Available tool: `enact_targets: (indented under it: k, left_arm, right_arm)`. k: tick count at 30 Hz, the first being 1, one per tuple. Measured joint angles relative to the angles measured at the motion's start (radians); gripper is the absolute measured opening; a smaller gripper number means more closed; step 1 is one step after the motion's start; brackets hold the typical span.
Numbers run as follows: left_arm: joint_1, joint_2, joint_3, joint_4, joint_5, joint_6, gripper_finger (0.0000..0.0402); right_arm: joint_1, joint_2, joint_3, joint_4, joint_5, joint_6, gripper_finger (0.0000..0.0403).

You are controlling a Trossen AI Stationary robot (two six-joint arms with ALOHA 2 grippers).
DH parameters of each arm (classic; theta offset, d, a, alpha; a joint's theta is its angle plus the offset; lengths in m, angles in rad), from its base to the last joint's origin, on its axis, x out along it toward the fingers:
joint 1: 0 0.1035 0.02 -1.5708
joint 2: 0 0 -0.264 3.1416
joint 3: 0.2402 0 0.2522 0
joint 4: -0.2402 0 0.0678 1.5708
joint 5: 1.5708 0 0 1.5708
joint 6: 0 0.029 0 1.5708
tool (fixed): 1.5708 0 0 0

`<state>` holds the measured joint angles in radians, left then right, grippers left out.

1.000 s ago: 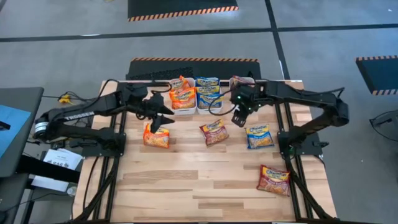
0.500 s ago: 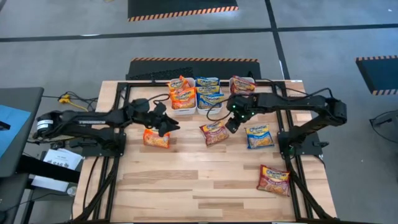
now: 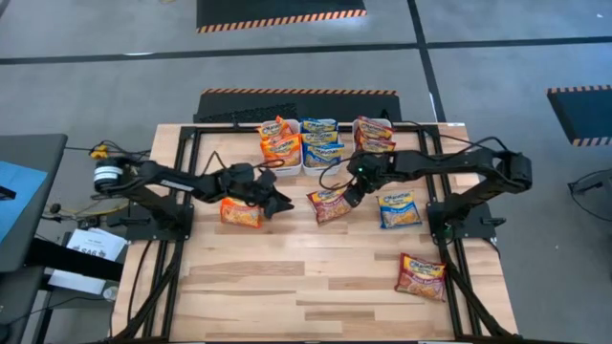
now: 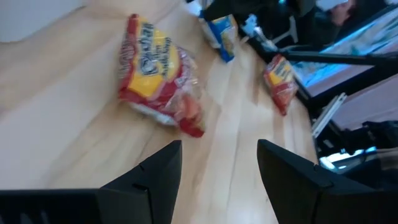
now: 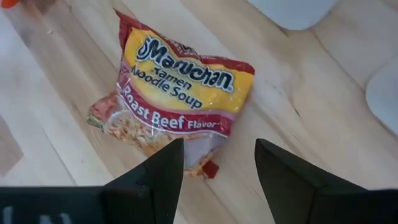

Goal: Sort Maruchan noodles
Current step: Put the red noodle pack into the right white bin

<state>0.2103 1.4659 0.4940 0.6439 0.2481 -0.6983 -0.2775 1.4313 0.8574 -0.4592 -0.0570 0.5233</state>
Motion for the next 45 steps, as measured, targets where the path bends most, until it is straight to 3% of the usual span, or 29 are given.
enact_targets:
  k: [6, 16, 23, 37, 45]
  left_arm:
    - [-0.024, 0.146, 0.019, 0.187, -0.004, -0.071, 0.0196]
    - [-0.025, 0.328, 0.152, 0.177, 0.003, -0.058, 0.0196]
    - [-0.019, 0.388, 0.19, 0.176, -0.033, -0.055, 0.0196]
    - [-0.002, 0.448, 0.233, 0.151, -0.001, -0.047, 0.0196]
    - [0.006, 0.448, 0.233, 0.129, 0.001, -0.047, 0.0196]
  right_arm:
    - [-0.007, 0.058, 0.002, 0.016, -0.021, 0.016, 0.0234]
    - [-0.013, 0.179, 0.001, 0.09, -0.123, 0.03, 0.024]
    - [-0.019, 0.216, 0.002, 0.122, -0.134, 0.029, 0.024]
    - [-0.021, 0.328, 0.016, 0.216, -0.227, 0.08, 0.0238]
    - [-0.019, 0.317, 0.011, 0.284, -0.278, 0.082, 0.0197]
